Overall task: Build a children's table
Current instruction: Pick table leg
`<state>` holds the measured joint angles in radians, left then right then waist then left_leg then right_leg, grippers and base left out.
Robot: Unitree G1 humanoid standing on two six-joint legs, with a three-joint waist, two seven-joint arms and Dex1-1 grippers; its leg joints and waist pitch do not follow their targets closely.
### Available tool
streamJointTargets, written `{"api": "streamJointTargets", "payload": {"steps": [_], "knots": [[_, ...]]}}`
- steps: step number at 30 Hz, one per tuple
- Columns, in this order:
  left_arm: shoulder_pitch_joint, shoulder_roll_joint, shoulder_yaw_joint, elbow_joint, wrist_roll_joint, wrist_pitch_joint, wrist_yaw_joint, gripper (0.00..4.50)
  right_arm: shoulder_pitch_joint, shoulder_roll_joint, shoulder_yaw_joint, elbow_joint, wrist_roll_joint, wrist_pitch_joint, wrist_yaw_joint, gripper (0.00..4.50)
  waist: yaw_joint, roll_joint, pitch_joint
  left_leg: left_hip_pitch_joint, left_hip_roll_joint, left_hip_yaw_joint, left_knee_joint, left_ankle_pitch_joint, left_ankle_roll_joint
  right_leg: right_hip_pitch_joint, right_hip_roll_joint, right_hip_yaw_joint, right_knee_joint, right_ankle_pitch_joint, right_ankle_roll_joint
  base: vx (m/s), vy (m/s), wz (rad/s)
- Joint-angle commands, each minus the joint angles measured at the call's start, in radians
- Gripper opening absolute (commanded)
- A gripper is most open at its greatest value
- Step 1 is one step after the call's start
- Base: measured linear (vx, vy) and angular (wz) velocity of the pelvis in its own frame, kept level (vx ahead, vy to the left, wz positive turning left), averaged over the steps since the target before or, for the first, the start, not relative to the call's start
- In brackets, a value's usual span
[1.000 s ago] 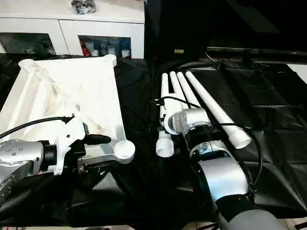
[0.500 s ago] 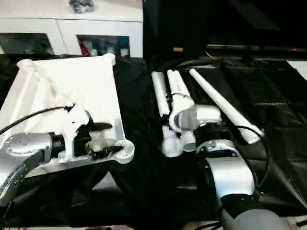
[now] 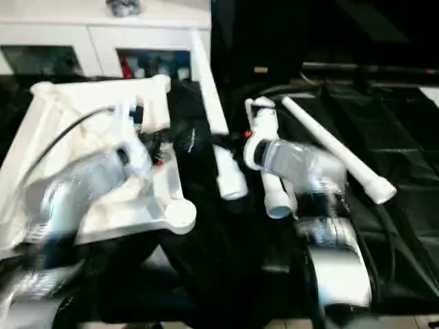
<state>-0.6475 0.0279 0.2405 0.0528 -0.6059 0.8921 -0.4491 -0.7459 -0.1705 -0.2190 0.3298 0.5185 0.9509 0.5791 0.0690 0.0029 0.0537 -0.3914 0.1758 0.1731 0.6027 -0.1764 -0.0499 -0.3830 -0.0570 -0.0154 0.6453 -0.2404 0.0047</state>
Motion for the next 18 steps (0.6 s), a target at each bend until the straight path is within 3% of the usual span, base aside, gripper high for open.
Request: {"api": "streamJointTargets", "payload": {"steps": [1, 3, 4, 7, 14, 18], "knots": [[-0.039, -0.034, 0.061, 0.021, -0.098, 0.047, 0.019, 4.50, 0.021, -0.019, 0.020, -0.092, 0.042, 0.015, 0.043, 1.80, 0.008, -0.019, -0.074, 0.019, 0.033, -0.006, -0.053, -0.042, 0.042, 0.059, -0.063, 0.030, -0.068, 0.164, -0.268, 0.000, 0.000, 0.00], [-0.070, -0.071, 0.096, 0.028, -0.156, 0.077, 0.035, 4.50, 0.051, -0.024, 0.029, -0.154, 0.074, 0.027, 0.075, 1.80, 0.015, -0.009, -0.072, 0.023, 0.038, -0.008, -0.052, -0.047, 0.042, 0.055, -0.066, 0.032, -0.070, 0.127, -0.275, 0.000, 0.000, 0.00], [-0.077, -0.083, 0.101, 0.029, -0.166, 0.089, 0.040, 4.50, 0.060, -0.026, 0.032, -0.180, 0.089, 0.034, 0.088, 1.80, 0.017, -0.012, -0.071, 0.024, 0.039, -0.008, -0.053, -0.047, 0.044, 0.055, -0.064, 0.032, -0.071, 0.125, -0.273, 0.000, 0.000, 0.00], [-0.084, -0.104, 0.093, 0.041, -0.161, 0.102, 0.061, 4.50, 0.083, -0.029, 0.046, -0.241, 0.118, 0.043, 0.123, 1.80, 0.020, -0.008, -0.068, 0.023, 0.040, -0.009, -0.056, -0.063, 0.038, 0.052, -0.064, 0.032, -0.076, 0.082, -0.258, 0.000, 0.000, 0.00], [-0.103, -0.119, 0.121, 0.054, -0.199, 0.115, 0.129, 4.50, 0.117, -0.040, 0.071, -0.315, 0.148, 0.050, 0.157, 1.80, 0.023, -0.013, -0.068, 0.020, 0.040, -0.012, -0.057, -0.048, 0.031, 0.054, -0.067, 0.031, -0.074, 0.097, -0.241, 0.000, 0.000, 0.00], [-0.103, -0.120, 0.132, 0.059, -0.183, 0.106, 0.169, 4.50, 0.132, -0.050, 0.101, -0.340, 0.130, 0.039, 0.155, 1.80, 0.023, -0.014, -0.067, 0.019, 0.038, -0.012, -0.058, -0.050, 0.030, 0.054, -0.067, 0.032, -0.077, 0.077, -0.234, 0.000, 0.000, 0.00]]}}
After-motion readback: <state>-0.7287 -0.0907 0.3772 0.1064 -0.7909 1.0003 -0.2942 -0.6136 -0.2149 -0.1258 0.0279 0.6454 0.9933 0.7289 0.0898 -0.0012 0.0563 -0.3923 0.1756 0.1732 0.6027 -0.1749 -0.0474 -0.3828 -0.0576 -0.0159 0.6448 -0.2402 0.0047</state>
